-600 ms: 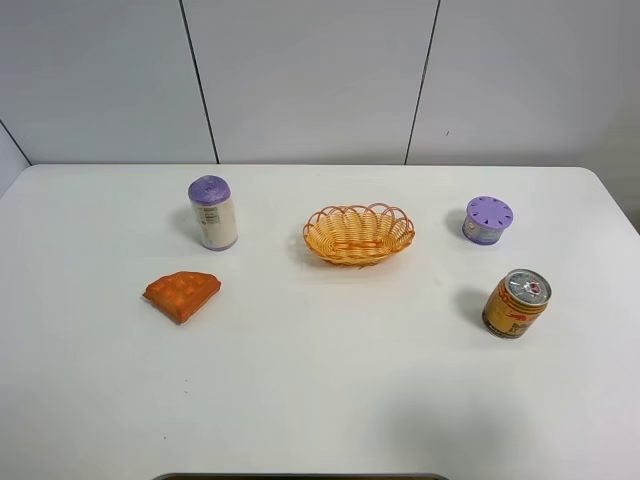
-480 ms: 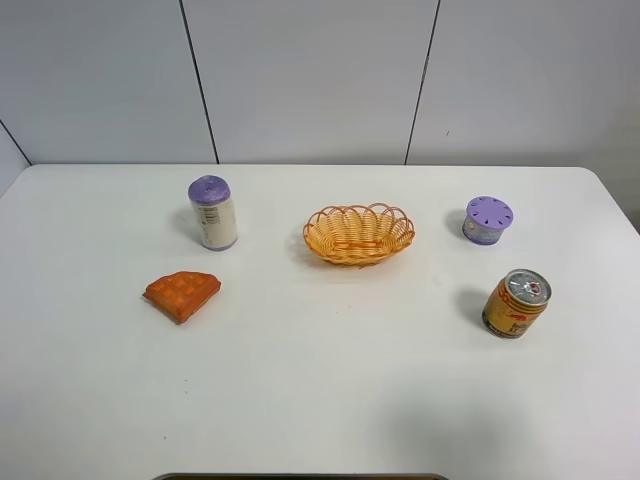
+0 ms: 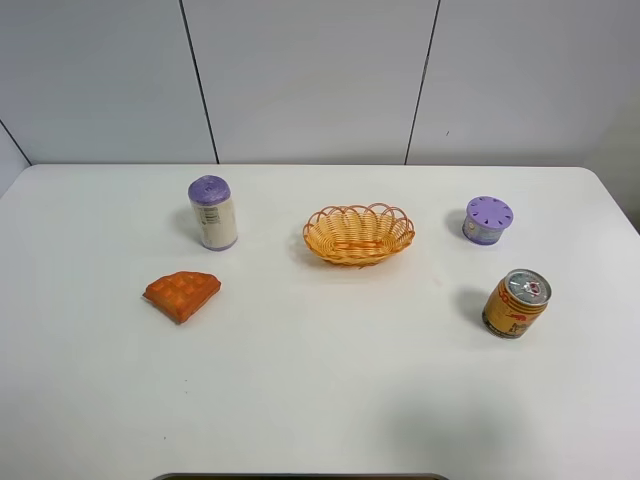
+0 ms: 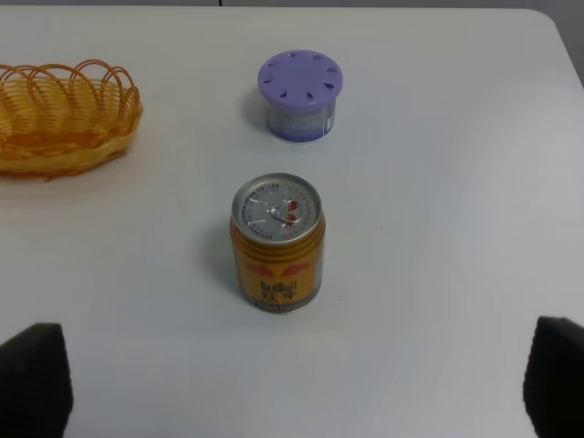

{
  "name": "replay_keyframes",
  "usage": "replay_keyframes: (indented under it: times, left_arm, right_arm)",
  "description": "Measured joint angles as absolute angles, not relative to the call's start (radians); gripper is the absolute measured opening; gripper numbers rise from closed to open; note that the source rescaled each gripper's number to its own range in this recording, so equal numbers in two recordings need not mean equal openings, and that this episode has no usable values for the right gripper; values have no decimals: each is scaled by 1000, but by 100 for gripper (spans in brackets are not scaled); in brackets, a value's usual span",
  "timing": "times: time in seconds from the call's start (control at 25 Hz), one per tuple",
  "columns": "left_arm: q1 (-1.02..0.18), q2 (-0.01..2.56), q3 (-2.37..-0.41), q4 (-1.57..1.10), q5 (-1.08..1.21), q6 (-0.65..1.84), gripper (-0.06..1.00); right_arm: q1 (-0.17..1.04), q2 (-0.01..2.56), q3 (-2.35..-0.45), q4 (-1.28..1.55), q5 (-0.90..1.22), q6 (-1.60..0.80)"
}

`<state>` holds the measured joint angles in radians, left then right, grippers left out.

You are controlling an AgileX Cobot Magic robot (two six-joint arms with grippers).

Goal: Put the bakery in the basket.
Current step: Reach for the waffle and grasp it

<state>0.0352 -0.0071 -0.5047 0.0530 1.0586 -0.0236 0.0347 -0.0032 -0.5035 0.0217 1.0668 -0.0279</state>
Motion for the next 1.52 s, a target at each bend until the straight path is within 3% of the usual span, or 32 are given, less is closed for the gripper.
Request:
replay_keyframes:
  times: [0.68,1.2,1.52]
  left_arm:
    - [35,6,-505,53,1059,-20,100]
    - [35,345,-671,39,959,106,100]
    - [35,525,-683,-110,842,270,100]
  right_arm:
    - [35,-3,-504,22,1067,-28]
    - [35,-3,-504,22,1067,-28]
    - [35,-3,-504,22,1067,-28]
